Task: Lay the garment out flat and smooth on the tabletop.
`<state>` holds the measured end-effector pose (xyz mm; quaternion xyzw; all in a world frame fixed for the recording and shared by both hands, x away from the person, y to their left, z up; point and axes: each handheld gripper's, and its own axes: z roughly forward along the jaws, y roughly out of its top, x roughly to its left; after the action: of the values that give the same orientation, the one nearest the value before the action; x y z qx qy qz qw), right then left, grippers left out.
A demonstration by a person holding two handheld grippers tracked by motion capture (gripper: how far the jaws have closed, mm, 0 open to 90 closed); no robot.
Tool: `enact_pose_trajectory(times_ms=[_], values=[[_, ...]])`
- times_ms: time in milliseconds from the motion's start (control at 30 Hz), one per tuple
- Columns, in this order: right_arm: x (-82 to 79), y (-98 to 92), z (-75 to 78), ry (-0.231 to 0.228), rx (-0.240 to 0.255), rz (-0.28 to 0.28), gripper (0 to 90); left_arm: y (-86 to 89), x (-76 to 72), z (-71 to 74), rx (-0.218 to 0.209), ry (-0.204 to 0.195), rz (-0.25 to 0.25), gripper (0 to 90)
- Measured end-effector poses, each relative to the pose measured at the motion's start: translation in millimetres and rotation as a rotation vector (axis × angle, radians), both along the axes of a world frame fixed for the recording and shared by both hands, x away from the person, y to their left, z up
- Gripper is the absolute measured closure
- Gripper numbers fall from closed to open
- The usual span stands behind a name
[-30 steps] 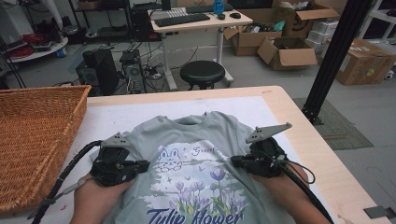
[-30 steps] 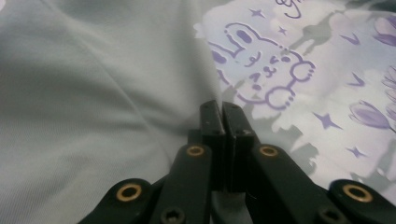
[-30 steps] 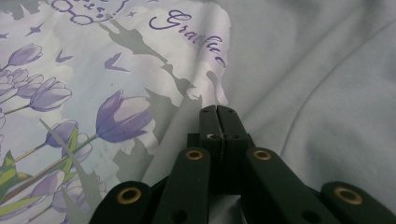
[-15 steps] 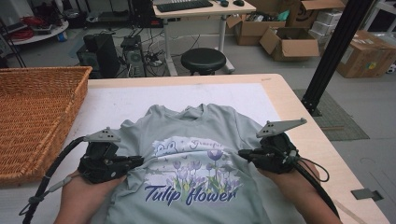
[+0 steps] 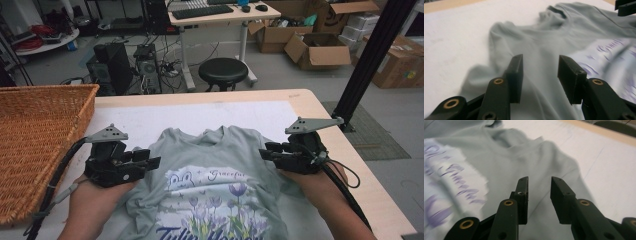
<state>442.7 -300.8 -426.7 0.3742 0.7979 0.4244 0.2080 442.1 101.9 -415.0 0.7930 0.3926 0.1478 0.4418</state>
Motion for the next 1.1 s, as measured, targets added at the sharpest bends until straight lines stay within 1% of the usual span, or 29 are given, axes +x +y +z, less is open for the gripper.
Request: enact_pose_trajectory(times_ms=[133,167,233,300,333,367,467,533,567,600,633,667,700,733,800,833,867,933,967,1000,1033,1100], values=[[24.8,-1.8,5.8,-0.009,-0.011,-0.026,66.4,-2.0,26.7,1.5,0.013,0.01,0.033,54.6],[31.5,-1.9,6.4,-0.011,-0.016,-0.032,65.7,-2.6,33.8,1.4,0.022,0.012,0.04,54.3],[45.6,-2.5,6.1,-0.002,-0.024,-0.047,64.7,-4.0,48.3,0.2,0.033,0.026,0.046,53.8],[58.9,-3.5,4.3,0.011,-0.028,-0.069,63.3,-5.2,60.1,-1.9,0.03,0.04,0.056,52.7],[64.8,-4.0,3.1,0.014,-0.023,-0.078,63.1,-6.0,65.0,-3.4,0.032,0.046,0.059,52.3],[71.0,-4.2,1.7,0.024,-0.019,-0.085,62.4,-6.7,70.3,-5.3,0.043,0.058,0.064,51.7],[86.7,-2.6,-3.2,0.05,-0.009,-0.096,61.2,-6.2,77.5,-11.9,0.058,0.088,0.071,50.7],[94.8,0.6,-7.9,0.062,-0.023,-0.097,61.2,-4.8,79.8,-18.2,0.076,0.112,0.079,50.7],[98.6,2.3,-10.7,0.081,-0.031,-0.09,60.9,-4.3,80.7,-21.7,0.089,0.13,0.081,50.8],[101.1,4.4,-13.7,0.095,-0.047,-0.082,60.7,-4.0,81.3,-25.2,0.098,0.148,0.082,50.8],[102.7,6.6,-17.1,0.111,-0.069,-0.073,60.7,-3.0,80.5,-27.5,0.099,0.146,0.082,51.5],[103.3,8.1,-20.2,0.125,-0.075,-0.057,61.3,-2.7,78.6,-28.1,0.103,0.134,0.093,53.6],[101.9,8.6,-20.7,0.125,-0.066,-0.062,62.5,-3.3,77.2,-27.9,0.116,0.125,0.096,56.0],[100.7,8.8,-20.3,0.134,-0.061,-0.06,65.5,-4.1,75.6,-27.7,0.136,0.112,0.09,60.0],[97.8,11.1,-18.6,0.148,-0.065,-0.035,72.2,-4.8,73.5,-27.9,0.121,0.116,0.053,74.5],[96.4,12.2,-17.6,0.158,-0.069,-0.016,77.7,-5.3,72.8,-28.1,0.119,0.113,0.04,79.9],[95.3,13.1,-16.6,0.166,-0.075,0.0,82.5,-5.7,72.7,-27.7,0.127,0.109,0.032,82.9],[94.4,14.0,-14.7,0.162,-0.099,0.014,85.7,-5.7,73.6,-25.9,0.141,0.104,0.024,84.9],[94.6,13.6,-13.6,0.154,-0.123,0.009,86.1,-5.3,74.7,-24.9,0.148,0.097,0.025,85.2],[95.4,12.3,-12.7,0.135,-0.153,-0.006,86.4,-4.5,76.0,-23.8,0.148,0.09,0.026,85.4],[96.6,9.6,-11.7,0.12,-0.171,-0.025,86.6,-3.6,77.8,-22.3,0.152,0.086,0.028,85.5],[100.1,0.5,-9.2,0.104,-0.149,-0.063,86.8,-2.6,82.0,-19.3,0.153,0.072,0.033,85.5]])
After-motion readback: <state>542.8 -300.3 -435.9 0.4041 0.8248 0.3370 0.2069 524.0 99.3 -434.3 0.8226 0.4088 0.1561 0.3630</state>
